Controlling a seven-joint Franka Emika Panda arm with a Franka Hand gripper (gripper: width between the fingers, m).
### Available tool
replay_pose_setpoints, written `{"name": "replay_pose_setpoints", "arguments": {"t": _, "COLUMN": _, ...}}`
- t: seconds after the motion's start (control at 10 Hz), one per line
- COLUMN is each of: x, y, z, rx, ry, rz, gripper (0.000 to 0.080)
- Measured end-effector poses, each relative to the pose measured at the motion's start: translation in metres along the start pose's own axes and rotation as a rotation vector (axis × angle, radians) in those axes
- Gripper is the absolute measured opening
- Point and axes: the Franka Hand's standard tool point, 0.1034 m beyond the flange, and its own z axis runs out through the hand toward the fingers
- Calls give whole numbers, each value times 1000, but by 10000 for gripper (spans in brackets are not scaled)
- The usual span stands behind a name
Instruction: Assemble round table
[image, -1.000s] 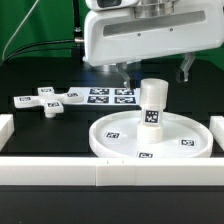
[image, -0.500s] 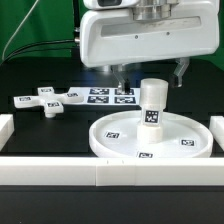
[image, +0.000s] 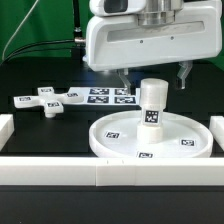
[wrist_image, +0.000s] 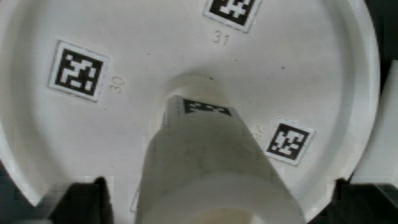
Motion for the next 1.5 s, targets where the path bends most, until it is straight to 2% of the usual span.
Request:
{"name": "replay_pose_setpoints", "arguments": {"t": 0.1, "x": 1, "y": 1, "z": 0, "rx": 0, "ry": 1, "rz": -3, "gripper": 461}}
{"name": "replay_pose_setpoints", "arguments": {"t": 0.2, "x": 1, "y": 2, "z": -1, "rx": -1, "ry": 3, "rz": -6, "gripper": 410}}
{"name": "replay_pose_setpoints", "arguments": {"t": 0.6, "x": 2, "y": 2, "z": -1, "rx": 0, "ry": 5, "rz": 34, "gripper": 410}}
{"name": "replay_pose_setpoints", "arguments": {"t": 0.8, "x": 2, "y": 1, "z": -1, "rx": 2, "ry": 5, "rz": 136, "gripper": 410}}
{"name": "replay_pose_setpoints", "arguments": {"t": 1.5, "x": 2, "y": -10, "z": 1, "rx": 70, "ry": 44, "rz": 976, "gripper": 410}}
